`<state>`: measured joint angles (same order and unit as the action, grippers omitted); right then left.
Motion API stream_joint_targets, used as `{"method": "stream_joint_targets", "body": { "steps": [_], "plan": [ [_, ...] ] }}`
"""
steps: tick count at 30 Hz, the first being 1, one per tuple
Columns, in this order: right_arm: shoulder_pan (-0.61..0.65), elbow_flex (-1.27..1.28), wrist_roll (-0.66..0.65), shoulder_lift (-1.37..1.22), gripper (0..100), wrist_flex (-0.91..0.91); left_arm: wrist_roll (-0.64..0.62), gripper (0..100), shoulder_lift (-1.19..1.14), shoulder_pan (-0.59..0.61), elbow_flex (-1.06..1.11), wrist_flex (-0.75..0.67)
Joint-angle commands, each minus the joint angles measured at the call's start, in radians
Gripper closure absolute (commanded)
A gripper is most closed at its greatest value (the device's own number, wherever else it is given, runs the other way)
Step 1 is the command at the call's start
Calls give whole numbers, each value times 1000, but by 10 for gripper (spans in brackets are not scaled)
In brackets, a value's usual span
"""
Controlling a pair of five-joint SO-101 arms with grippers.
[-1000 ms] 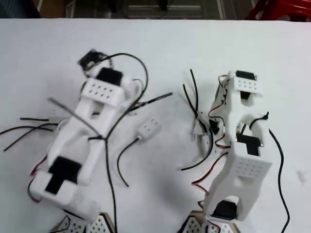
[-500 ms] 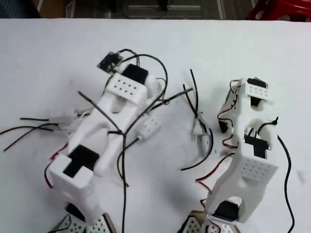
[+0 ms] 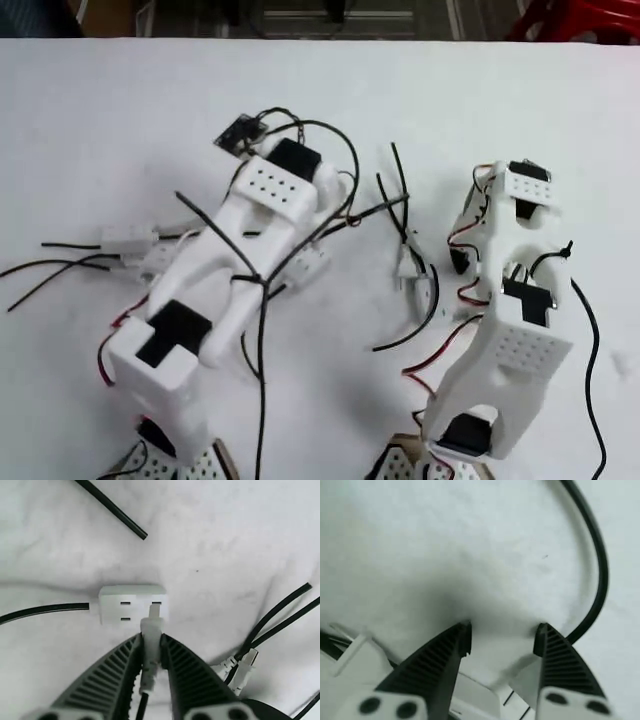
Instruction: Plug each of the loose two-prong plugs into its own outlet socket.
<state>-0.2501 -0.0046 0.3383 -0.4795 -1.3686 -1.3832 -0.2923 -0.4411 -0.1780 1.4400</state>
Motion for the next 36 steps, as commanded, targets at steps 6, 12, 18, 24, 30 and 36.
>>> {"method": "stream_joint_targets", "body": {
  "steps": [6,12,18,24,30,36],
  "plan": [
    [-7,-9,-2,35,789,16,-3,976,4,-82,-37,20],
    [-5,-58,-2,-33,789,7,-3,976,5,-77,51,-57],
    [-5,-87,-2,-56,789,-25,-3,976,5,-35,83,-94],
    [-5,-87,-2,-56,789,-25,28,976,5,-24,78,-94],
    [-5,-87,-2,-56,789,-25,29,976,5,-24,80,-97],
    [-5,-87,-2,-56,789,-25,29,976,-27,-19,80,-123]
  ]
}}
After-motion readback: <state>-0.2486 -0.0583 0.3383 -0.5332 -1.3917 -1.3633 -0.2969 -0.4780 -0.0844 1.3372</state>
